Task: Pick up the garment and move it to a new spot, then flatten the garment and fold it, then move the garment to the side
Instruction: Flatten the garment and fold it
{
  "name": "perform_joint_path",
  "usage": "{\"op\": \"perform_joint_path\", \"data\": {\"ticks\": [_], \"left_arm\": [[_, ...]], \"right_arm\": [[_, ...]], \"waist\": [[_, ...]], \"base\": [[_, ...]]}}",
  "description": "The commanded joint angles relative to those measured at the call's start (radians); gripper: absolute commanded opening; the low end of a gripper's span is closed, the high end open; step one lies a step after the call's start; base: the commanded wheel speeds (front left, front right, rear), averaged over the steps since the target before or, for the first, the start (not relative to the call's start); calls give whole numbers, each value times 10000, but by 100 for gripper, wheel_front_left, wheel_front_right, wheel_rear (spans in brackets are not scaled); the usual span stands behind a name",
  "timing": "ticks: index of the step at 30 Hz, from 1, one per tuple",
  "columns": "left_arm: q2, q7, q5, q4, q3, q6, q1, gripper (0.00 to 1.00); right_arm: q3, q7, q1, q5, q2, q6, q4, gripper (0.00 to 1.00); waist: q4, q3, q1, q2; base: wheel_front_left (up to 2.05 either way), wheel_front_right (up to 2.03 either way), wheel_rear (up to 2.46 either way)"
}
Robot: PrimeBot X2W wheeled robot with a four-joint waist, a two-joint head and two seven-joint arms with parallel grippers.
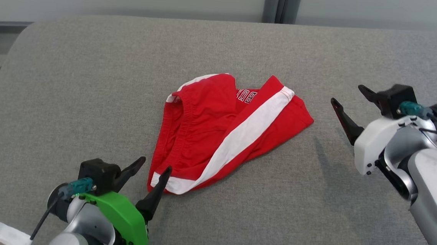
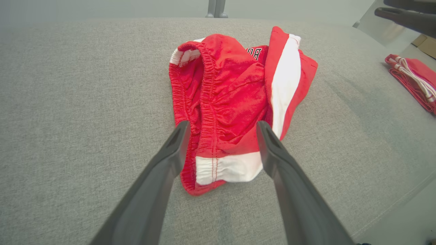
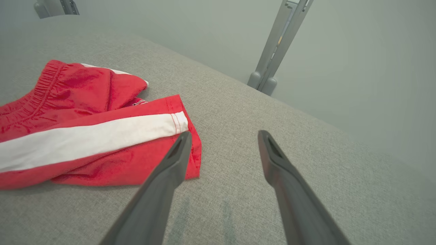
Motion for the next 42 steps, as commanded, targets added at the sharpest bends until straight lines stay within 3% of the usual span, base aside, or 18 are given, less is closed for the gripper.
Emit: {"op": "perform_joint_path", "data": {"ticks": [1, 5, 11, 38, 40, 41, 42], "left_arm": [[46, 286, 74, -113, -58, 98, -305, 100], [-132, 687, 0, -250, -233, 154, -638, 100], [-179, 856, -50, -48, -426, 165, -866, 100], [-87, 923, -340, 466, -1160, 26, -1537, 100], [-87, 928, -388, 507, -1223, 15, -1568, 100], [-88, 943, -402, 536, -1261, 10, -1597, 100], [-93, 946, -436, 566, -1302, 2, -1633, 100]], "right_arm": [[511, 388, -619, 382, -309, -15, 180, 100], [1769, 841, -1728, 1178, -853, -15, 775, 100], [3413, 662, -2869, 2073, -1206, -15, 1484, 100], [6572, -730, -4759, 4171, -1394, -15, 2728, 100], [6723, -763, -4842, 4330, -1411, -15, 2760, 76], [6810, -763, -4865, 4402, -1424, -15, 2765, 47], [6899, -739, -4883, 4499, -1440, -15, 2776, 36]], "waist": [[170, 869, 0, 0], [448, 1383, 0, 0], [771, 1755, 0, 0], [1209, 2009, 0, 0], [1222, 2009, 0, 0], [1228, 2014, 0, 0], [1233, 2019, 0, 0]], "base": [[0, 0, 0], [0, 0, 0], [0, 0, 0], [0, 0, 0], [0, 0, 0], [0, 0, 0], [0, 0, 0]]}}
